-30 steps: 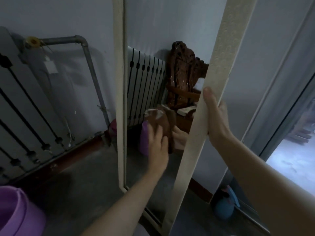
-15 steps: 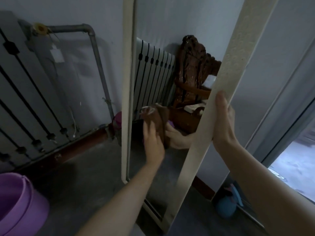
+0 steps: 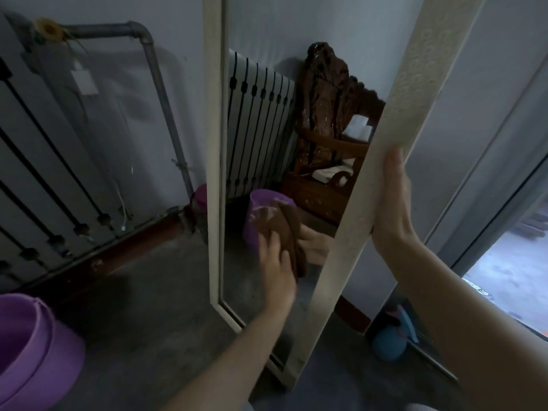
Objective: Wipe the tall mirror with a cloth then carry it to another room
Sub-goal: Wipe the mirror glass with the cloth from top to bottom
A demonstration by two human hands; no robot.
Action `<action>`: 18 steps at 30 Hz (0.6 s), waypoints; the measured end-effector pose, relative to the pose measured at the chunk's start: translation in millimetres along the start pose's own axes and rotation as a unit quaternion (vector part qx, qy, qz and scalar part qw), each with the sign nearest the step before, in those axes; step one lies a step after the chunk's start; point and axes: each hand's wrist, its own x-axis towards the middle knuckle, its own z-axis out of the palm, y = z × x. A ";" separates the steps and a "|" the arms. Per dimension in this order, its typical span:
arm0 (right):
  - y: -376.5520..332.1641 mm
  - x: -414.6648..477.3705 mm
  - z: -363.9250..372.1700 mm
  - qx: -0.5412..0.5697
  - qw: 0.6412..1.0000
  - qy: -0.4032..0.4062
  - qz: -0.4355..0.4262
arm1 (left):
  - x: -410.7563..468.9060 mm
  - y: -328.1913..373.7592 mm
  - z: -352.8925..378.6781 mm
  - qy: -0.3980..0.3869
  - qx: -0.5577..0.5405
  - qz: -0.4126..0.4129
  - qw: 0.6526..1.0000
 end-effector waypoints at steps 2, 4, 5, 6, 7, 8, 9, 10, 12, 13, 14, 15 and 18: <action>-0.2 0.8 0.1 -0.003 1.000 0.002 0.005 | -30.9 8.7 11.8 -0.028 0.023 0.069 0.997; -0.7 1.8 -0.4 -0.010 1.000 0.005 0.013 | -45.7 13.8 20.1 -0.041 0.049 0.138 0.988; 0.3 2.7 -1.6 -0.010 1.000 0.005 0.016 | -46.4 15.9 22.0 -0.049 0.051 0.159 0.985; 3.4 2.6 -3.0 -0.011 1.000 0.000 0.018 | -44.6 16.9 22.7 -0.051 0.053 0.165 0.983; 9.1 1.3 -4.5 -0.016 1.000 -0.008 0.021 | -41.1 16.2 22.2 -0.047 0.061 0.165 0.983; 17.3 -2.1 -6.4 -0.026 0.999 -0.016 0.026 | -36.3 15.3 20.7 -0.041 0.076 0.164 0.983; 27.5 -7.9 -8.9 -0.036 0.998 -0.028 0.033 | -31.6 13.3 19.3 -0.035 0.091 0.160 0.982; 38.6 -15.3 -11.2 -0.042 0.997 -0.044 0.044 | -25.1 11.1 17.4 -0.028 0.097 0.146 0.984; 57.1 -29.0 -14.0 -0.053 0.995 -0.063 0.064 | -6.3 3.7 11.9 -0.006 0.093 0.095 0.991; 61.8 -32.1 -14.8 -0.055 0.994 -0.064 0.068 | 6.2 -0.2 7.1 0.014 0.096 0.067 0.993; 65.7 -32.5 -16.0 -0.053 0.994 -0.061 0.069 | 19.8 -5.7 1.3 0.034 0.109 0.037 0.993; 66.0 -31.5 -16.8 -0.051 0.995 -0.060 0.066 | 35.0 -10.7 -6.2 0.054 0.123 0.013 0.991; 69.0 -30.5 -19.1 -0.059 0.994 -0.078 0.044 | 76.5 -32.6 -30.2 0.090 0.139 -0.033 0.986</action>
